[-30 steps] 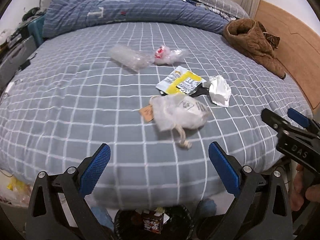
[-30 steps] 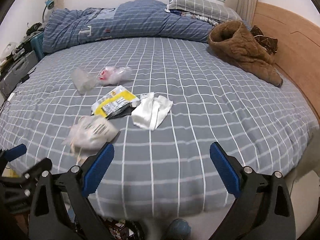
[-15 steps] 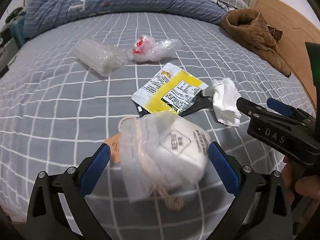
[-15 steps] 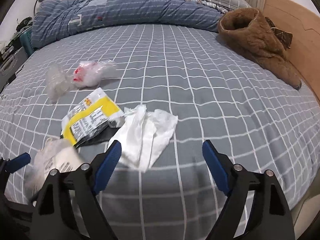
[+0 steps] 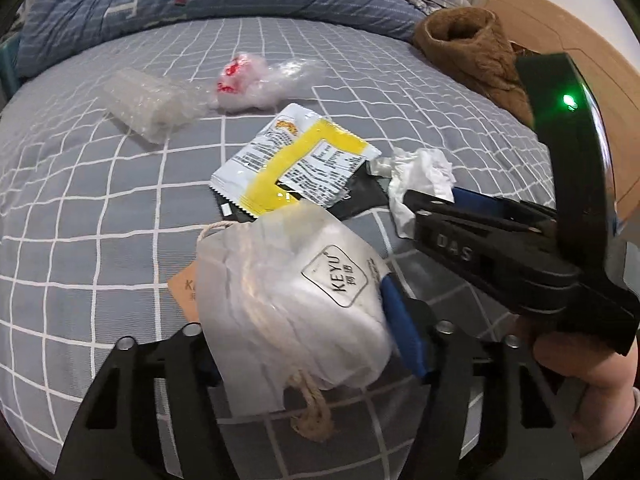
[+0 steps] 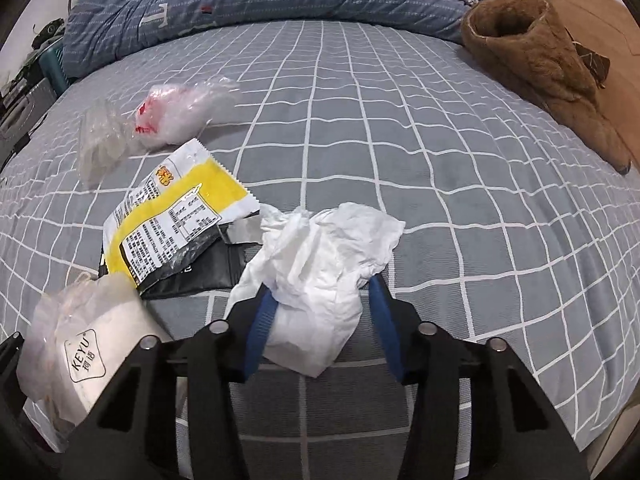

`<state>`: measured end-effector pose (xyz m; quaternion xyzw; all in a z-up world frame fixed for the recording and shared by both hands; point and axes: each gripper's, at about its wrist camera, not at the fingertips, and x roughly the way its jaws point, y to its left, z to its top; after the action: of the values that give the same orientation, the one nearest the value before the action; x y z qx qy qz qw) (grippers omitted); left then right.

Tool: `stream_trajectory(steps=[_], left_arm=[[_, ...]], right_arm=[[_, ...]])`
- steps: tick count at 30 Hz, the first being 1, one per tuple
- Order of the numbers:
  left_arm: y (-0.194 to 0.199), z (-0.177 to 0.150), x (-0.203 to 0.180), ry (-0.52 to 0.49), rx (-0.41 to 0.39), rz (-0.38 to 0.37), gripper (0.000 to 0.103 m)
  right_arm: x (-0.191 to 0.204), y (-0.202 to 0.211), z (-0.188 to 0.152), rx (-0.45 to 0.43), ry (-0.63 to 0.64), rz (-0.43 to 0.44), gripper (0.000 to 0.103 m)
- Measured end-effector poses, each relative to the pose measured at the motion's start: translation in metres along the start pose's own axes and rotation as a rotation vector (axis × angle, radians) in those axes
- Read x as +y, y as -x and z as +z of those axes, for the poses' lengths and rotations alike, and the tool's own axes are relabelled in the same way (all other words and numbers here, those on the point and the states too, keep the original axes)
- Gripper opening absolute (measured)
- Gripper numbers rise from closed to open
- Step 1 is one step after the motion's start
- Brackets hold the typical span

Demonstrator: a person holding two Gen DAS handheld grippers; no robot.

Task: Collect trash
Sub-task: 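Grasp the white KEYU bag with the left tool while the right tool grasps the white tissue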

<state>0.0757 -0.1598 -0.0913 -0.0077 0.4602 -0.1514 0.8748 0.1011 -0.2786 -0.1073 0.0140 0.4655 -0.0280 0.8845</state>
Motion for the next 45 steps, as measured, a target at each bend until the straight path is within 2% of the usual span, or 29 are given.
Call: stream_trajectory(steps=[3, 8, 11, 16, 32, 45], left_arm=[[-0.001, -0.002, -0.002, -0.001, 0.007, -0.026, 0.046], [0.001, -0.003, -0.008, -0.012, 0.002, -0.021, 0.039], [0.008, -0.004, -0.008, -0.011, -0.004, -0.025, 0.036], [0.022, -0.005, -0.008, -0.021, -0.008, -0.045, 0.033], [0.073, -0.014, -0.009, -0.032, -0.056, -0.002, 0.032], [0.115, -0.037, 0.002, -0.011, -0.104, 0.058, 0.032]], right_arm=[[0.001, -0.001, 0.000, 0.006, -0.002, 0.009, 0.031], [0.001, 0.001, 0.000, 0.011, -0.002, 0.020, 0.011], [0.004, 0.005, -0.002, 0.003, 0.010, 0.008, 0.007], [0.003, 0.015, -0.003, -0.009, 0.001, 0.008, 0.005], [-0.003, 0.069, -0.015, -0.069, -0.020, 0.007, 0.005], [0.008, 0.128, -0.056, -0.110, -0.022, 0.026, 0.005]])
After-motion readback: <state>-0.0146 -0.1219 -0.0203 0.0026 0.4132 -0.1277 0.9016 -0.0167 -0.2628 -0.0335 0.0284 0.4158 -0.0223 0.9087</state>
